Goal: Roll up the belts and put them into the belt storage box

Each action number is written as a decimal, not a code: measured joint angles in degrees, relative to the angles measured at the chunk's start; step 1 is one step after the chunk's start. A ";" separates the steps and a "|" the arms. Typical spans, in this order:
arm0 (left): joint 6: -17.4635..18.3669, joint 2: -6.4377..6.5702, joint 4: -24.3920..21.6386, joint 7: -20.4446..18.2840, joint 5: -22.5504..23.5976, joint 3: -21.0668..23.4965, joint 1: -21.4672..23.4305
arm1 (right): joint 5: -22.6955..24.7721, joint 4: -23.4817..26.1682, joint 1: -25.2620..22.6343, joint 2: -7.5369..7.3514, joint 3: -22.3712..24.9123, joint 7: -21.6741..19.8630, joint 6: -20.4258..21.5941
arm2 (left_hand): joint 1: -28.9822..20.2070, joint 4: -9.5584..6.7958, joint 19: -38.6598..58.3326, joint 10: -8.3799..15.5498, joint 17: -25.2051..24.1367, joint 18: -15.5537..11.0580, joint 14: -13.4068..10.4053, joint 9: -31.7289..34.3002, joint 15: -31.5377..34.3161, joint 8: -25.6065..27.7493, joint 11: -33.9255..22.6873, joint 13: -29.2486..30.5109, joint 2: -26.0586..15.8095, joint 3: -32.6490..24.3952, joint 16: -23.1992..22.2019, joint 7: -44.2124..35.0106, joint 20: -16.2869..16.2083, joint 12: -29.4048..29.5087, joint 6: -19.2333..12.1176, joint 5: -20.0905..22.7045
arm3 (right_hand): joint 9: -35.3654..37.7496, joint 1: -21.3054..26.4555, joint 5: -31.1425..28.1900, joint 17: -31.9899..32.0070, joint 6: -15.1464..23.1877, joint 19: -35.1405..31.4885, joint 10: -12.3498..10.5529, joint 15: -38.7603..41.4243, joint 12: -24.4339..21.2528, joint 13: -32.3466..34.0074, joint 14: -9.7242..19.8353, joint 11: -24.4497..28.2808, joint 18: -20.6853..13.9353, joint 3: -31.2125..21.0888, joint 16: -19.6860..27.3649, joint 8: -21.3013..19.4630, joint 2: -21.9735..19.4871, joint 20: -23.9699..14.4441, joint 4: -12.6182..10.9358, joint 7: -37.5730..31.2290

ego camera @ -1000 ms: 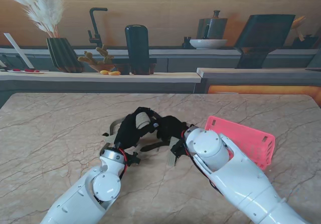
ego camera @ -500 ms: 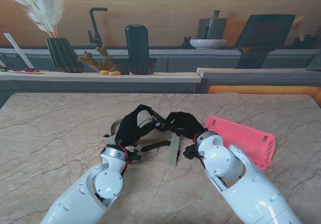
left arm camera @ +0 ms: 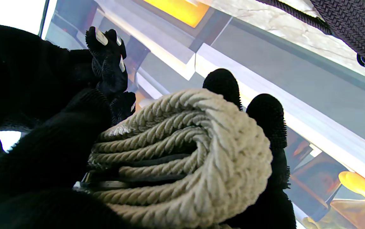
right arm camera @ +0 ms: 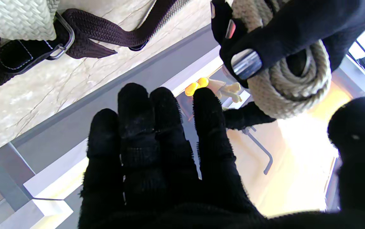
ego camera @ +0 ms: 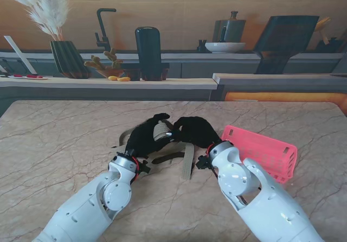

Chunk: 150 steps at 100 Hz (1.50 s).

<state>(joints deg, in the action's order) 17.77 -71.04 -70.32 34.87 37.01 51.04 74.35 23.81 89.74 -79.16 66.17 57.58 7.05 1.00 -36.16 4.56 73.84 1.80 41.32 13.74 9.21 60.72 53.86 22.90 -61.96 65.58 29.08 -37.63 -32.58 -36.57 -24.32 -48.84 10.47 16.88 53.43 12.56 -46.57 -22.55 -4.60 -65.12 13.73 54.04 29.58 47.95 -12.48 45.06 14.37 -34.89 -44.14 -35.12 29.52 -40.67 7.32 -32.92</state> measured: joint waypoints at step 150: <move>-0.39 0.98 0.39 -1.35 0.70 0.08 0.31 | -13.75 -2.34 7.67 1.68 -6.63 -9.28 -11.75 | -0.48 0.06 0.04 -3.12 -0.92 0.86 0.22 0.41 2.99 -1.53 -1.85 0.21 0.69 -0.04 -0.01 1.58 0.01 0.31 0.11 -1.20 | 9.55 18.75 0.57 -3.82 -4.18 -1.20 -0.85 -0.24 -1.69 8.52 -0.99 -1.02 1.41 -6.00 2.04 15.88 5.58 1.90 5.67 -14.83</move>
<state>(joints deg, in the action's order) 17.38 -70.06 -69.92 33.52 37.71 51.13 74.66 10.06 87.40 -71.49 67.85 50.96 -2.24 -10.75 -36.65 4.63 73.88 -1.33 40.40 14.60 9.43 61.13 56.85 21.37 -63.81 65.78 29.77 -37.67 -32.59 -34.99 -24.31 -48.53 10.58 15.68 62.98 31.31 -46.01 -26.38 -8.78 -66.31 12.88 53.80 27.89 56.47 -13.47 44.04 15.78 -40.89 -42.10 -19.24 35.10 -38.77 13.00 -47.75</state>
